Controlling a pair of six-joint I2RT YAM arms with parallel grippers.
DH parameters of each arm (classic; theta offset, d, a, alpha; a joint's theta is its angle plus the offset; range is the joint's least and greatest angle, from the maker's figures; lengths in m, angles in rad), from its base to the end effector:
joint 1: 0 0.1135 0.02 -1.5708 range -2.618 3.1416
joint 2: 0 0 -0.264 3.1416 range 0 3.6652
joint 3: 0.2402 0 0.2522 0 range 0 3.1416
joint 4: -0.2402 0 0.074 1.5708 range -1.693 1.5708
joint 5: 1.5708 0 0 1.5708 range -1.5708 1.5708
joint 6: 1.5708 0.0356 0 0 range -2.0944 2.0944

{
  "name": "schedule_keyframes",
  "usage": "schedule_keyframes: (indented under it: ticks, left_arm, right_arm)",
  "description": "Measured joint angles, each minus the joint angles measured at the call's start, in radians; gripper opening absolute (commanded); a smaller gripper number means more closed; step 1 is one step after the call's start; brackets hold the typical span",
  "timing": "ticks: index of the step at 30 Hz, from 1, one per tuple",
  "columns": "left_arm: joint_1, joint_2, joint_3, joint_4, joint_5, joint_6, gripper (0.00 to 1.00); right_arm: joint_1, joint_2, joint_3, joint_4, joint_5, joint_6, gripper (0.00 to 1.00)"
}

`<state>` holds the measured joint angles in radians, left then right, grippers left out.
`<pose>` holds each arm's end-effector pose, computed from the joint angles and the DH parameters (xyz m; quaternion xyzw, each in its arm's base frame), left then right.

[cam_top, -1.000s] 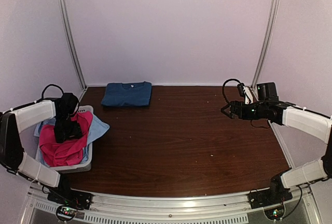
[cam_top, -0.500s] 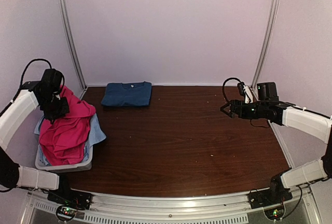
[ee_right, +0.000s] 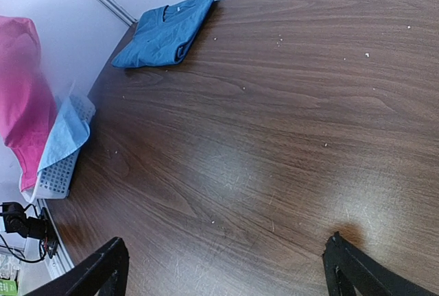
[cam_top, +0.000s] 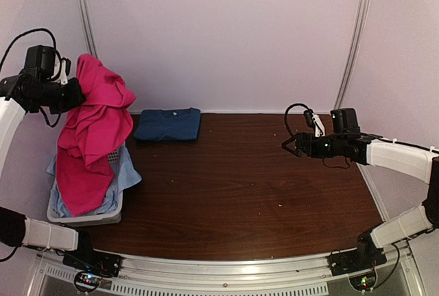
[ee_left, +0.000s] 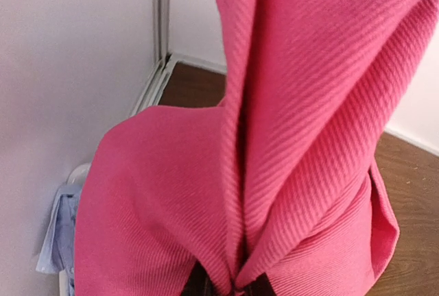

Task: Fold and stack the mixed laundry pile
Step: Pick up the crumpled trousers and place them in the bin, then place the crumpled trousers at the center of the board.

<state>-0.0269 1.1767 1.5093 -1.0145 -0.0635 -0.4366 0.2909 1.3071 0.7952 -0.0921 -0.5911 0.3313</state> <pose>0.2156 -0.0035 0.4249 -0.1969 0.8807 -0.0708 0.4248 0.2619 0.0991 0.2419 -0.1182 0.8496 0.3816 0.3444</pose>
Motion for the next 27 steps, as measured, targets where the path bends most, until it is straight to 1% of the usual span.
schedule_keyframes:
  ticks: [5, 8, 13, 16, 18, 21, 22, 23, 24, 25, 27]
  left_arm:
    - [-0.014, 0.054, 0.226, 0.040, 0.145, 0.000, 0.00]
    - [-0.076, 0.118, 0.343, 0.081, 0.212, -0.010, 0.00]
    - [-0.293, 0.307, 0.562, 0.153, 0.275, -0.018, 0.00]
    - [-0.462, 0.440, 0.689, 0.182, 0.276, -0.008, 0.00]
    - [-0.558, 0.503, 0.724, 0.205, 0.275, 0.004, 0.00]
    - [-0.703, 0.570, 0.713, 0.232, 0.257, 0.029, 0.00]
    - [-0.746, 0.581, 0.688, 0.246, 0.246, 0.040, 0.11]
    - [-0.778, 0.589, 0.666, 0.254, 0.237, 0.051, 0.34]
    - [-0.816, 0.600, 0.639, 0.262, 0.226, 0.066, 0.53]
    - [-0.846, 0.611, 0.612, 0.267, 0.220, 0.086, 0.66]
    - [-0.884, 0.627, 0.558, 0.278, 0.211, 0.102, 0.72]
  right_arm:
    - [0.001, 0.000, 0.013, 0.008, -0.007, 0.013, 1.00]
    - [0.001, 0.000, 0.020, 0.016, -0.009, 0.014, 1.00]
    - [0.001, 0.000, 0.020, 0.018, -0.010, 0.014, 1.00]
    - [0.000, -0.006, 0.020, 0.016, -0.010, 0.014, 1.00]
    - [0.000, -0.018, 0.020, 0.011, -0.009, 0.013, 1.00]
    - [-0.006, -0.050, 0.020, -0.006, -0.005, 0.013, 1.00]
    - [-0.011, -0.066, 0.020, -0.013, -0.005, 0.013, 1.00]
    - [-0.021, -0.085, 0.020, -0.019, -0.004, 0.012, 1.00]
    - [-0.030, -0.100, 0.020, -0.024, -0.003, 0.012, 1.00]
    - [-0.043, -0.119, 0.020, -0.032, -0.002, 0.011, 1.00]
    - [-0.067, -0.152, 0.020, -0.049, 0.003, 0.006, 1.00]
